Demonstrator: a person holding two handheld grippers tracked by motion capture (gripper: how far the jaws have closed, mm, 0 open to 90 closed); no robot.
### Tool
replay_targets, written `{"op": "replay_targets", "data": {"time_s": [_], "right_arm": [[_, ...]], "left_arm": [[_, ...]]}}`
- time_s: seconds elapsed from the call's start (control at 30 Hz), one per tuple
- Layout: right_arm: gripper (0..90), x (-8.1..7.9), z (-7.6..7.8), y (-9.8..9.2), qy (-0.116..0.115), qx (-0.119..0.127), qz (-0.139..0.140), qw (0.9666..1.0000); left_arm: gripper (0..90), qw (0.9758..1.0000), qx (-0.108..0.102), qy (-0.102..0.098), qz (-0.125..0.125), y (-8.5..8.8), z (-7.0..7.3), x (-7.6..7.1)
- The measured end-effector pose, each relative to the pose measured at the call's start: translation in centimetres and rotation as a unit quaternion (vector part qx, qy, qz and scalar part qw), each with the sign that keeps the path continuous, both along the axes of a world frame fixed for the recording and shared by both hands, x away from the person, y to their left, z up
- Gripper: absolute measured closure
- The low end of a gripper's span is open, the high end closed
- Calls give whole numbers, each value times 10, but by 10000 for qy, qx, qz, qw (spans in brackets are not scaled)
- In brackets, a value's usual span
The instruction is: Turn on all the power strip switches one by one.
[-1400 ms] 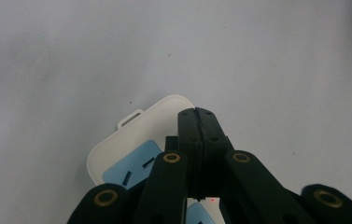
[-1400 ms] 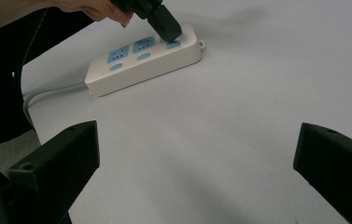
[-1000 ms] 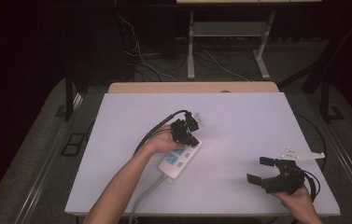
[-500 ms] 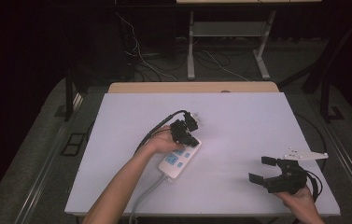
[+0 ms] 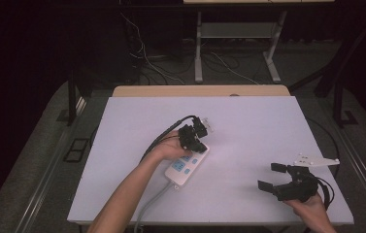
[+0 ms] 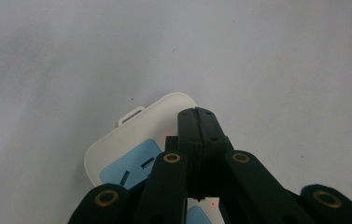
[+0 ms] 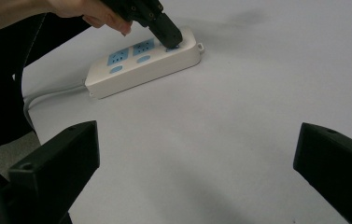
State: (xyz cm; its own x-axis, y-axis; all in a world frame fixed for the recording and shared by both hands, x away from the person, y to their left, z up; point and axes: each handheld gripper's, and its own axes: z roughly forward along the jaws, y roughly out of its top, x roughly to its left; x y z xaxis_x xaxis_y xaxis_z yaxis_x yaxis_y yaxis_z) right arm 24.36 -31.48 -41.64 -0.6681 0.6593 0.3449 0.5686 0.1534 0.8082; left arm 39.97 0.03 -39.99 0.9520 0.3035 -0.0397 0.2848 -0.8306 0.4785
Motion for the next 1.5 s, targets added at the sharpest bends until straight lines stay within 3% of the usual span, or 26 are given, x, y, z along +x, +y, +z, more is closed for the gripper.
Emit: {"op": "replay_targets", "data": {"time_s": [0.23, 0.57, 0.67, 0.77, 1.03, 1.2, 1.3, 1.37, 1.5], "right_arm": [[2, 1, -1, 0, 25, 5, -16, 10000], [2, 1, -1, -1, 19, 2, -10, 10000], [2, 1, -1, 0, 25, 12, -9, 10000], [2, 1, -1, 0, 24, 11, -10, 10000], [2, 1, -1, 1, 31, 3, -3, 10000], [2, 1, -2, 1, 38, 2, 1, 10000], [2, 1, -2, 2, 31, -8, 10, 10000], [2, 1, -2, 2, 37, -21, 12, 10000], [2, 1, -3, 3, 60, -25, 17, 10000]], "left_arm": [[892, 10000, -19, -5, -19, 1, 3, -1], [842, 9991, -398, -100, 127, 13, 20, -3], [785, 9981, -581, -113, 197, 20, 28, -5], [667, 9962, -813, -76, 308, 29, 32, -10], [175, 9889, -1270, -47, 767, 62, 41, -27], [87, 9808, -1626, -99, 1069, 86, 42, -39], [8, 9780, -1681, -146, 1227, 97, 42, -48], [0, 9760, -1736, -143, 1308, 104, 41, -52], [0, 9694, -1889, -216, 1555, 120, 38, -60]]}}
